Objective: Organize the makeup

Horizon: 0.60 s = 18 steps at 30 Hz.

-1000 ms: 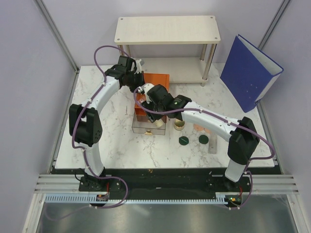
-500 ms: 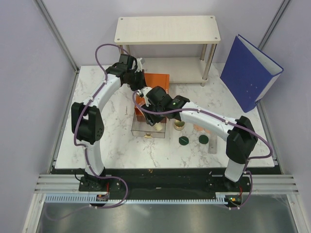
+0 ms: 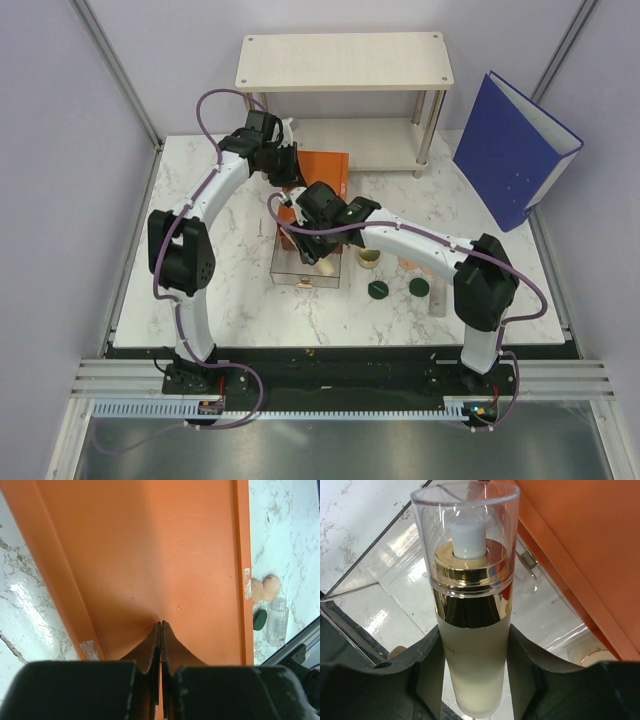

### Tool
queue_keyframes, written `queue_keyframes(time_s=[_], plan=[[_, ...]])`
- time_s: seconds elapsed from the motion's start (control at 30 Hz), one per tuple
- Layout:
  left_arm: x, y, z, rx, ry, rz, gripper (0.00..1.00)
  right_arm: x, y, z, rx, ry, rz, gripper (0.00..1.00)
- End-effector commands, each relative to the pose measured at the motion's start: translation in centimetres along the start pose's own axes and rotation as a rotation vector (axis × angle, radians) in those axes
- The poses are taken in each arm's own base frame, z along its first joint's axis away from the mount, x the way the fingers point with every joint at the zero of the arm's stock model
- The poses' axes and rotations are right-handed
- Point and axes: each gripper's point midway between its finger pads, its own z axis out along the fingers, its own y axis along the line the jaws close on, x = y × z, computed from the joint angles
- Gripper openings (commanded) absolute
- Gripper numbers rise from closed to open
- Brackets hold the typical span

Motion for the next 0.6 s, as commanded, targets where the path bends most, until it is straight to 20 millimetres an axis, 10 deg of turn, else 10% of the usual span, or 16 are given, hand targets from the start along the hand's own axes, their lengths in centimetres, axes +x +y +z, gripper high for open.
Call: queue_keyframes(time_s=[0.0,0.3,0.57], plan=[[1.6,3.0,1.4,-0.090,0.071,-0.006,0.02,-2.2,1.2,-0.9,-0.033,-0.051,-0.003,0.09],[1.3,3.1,1.5,-0.095,0.073,-0.006,0.02,-2.4,0.8,-0.5,-0.010,-0.033,-0.004,0.52],[1.5,3.2,1.7,-0.095,0.082,-0.011,0.02,-1.3,0.2,-0.5,0.018,-0.002,-0.009,0.59]])
